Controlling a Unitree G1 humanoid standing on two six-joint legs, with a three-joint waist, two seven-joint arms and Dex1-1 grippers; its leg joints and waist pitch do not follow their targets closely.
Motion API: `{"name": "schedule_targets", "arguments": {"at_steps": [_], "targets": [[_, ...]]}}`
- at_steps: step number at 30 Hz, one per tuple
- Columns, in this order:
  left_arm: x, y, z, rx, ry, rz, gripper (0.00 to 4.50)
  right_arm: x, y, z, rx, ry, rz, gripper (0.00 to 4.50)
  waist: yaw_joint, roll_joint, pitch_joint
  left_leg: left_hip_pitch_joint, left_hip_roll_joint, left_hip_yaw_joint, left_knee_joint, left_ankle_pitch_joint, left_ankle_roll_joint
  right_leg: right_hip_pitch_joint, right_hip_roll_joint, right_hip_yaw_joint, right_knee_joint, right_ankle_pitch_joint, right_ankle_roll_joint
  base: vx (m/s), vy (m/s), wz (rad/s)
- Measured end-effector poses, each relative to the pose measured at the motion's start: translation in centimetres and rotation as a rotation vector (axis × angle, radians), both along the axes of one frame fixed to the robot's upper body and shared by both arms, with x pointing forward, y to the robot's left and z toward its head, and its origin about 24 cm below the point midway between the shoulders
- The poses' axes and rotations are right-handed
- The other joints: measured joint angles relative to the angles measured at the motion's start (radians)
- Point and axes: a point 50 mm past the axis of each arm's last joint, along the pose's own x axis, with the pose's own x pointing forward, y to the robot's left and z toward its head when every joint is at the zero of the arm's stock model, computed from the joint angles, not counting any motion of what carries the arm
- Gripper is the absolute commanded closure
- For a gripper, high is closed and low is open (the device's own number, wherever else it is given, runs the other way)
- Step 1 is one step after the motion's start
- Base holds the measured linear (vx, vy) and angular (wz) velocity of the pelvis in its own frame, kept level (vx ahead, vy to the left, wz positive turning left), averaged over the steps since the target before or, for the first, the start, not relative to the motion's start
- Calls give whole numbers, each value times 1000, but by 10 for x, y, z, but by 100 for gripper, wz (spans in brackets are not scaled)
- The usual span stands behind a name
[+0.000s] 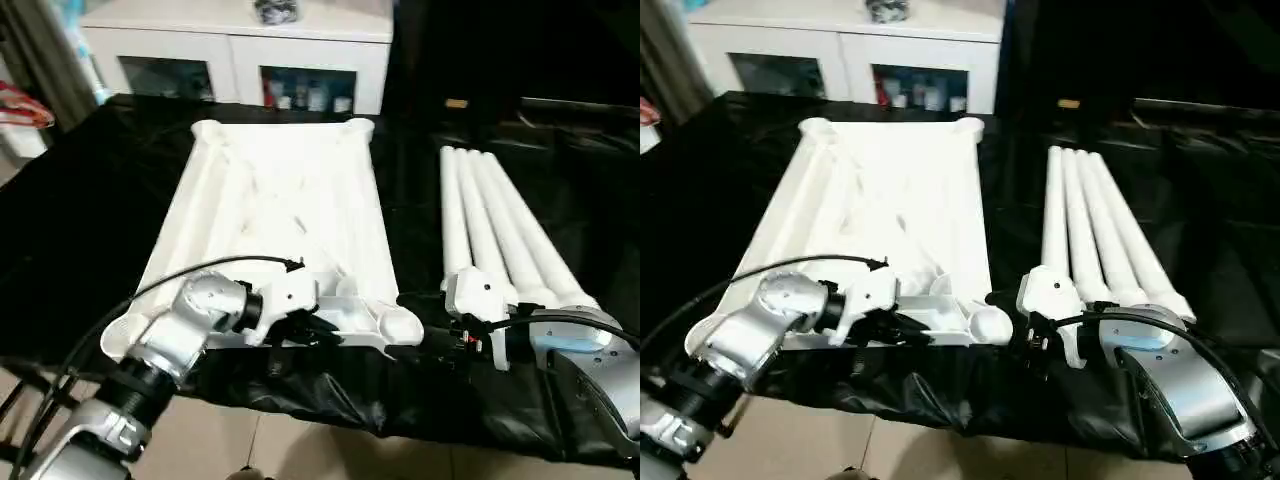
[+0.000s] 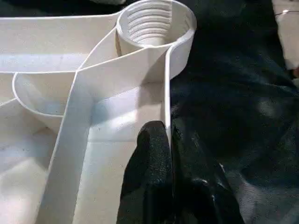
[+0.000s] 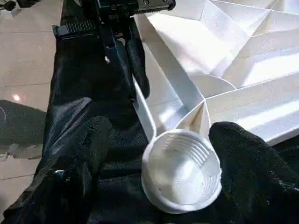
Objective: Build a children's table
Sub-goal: Move table base
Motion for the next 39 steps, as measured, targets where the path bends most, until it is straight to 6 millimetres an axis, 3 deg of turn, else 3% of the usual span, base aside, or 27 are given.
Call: {"name": "schedule_targets", "arguments": {"at_steps": [14,27,29,34,39], "targets": [[10,21,5,74,-28,81,448,0,0,0,0,-1,-2,69,-22,-1,0,0,0,0,0,0,0,0,0,0,0,0,0,0,0,0],[11,20,5,66,-30,103,448,1,0,0,-3,-5,-9,69,-21,-1,0,0,0,0,0,0,0,0,0,0,0,0,-1,0,0,0],[12,18,5,57,-29,109,405,1,0,1,-3,-8,-8,69,-22,-1,0,0,0,0,0,0,0,0,0,0,-1,0,-1,0,0,0],[10,27,11,43,-31,123,353,2,0,1,1,-1,-9,69,-22,-1,0,0,0,0,0,0,0,0,0,0,-1,0,-1,0,0,0],[4,41,23,44,-16,111,353,3,1,4,40,24,-16,69,-19,-3,1,0,0,0,0,0,0,0,0,0,0,0,-1,0,0,0]]}}
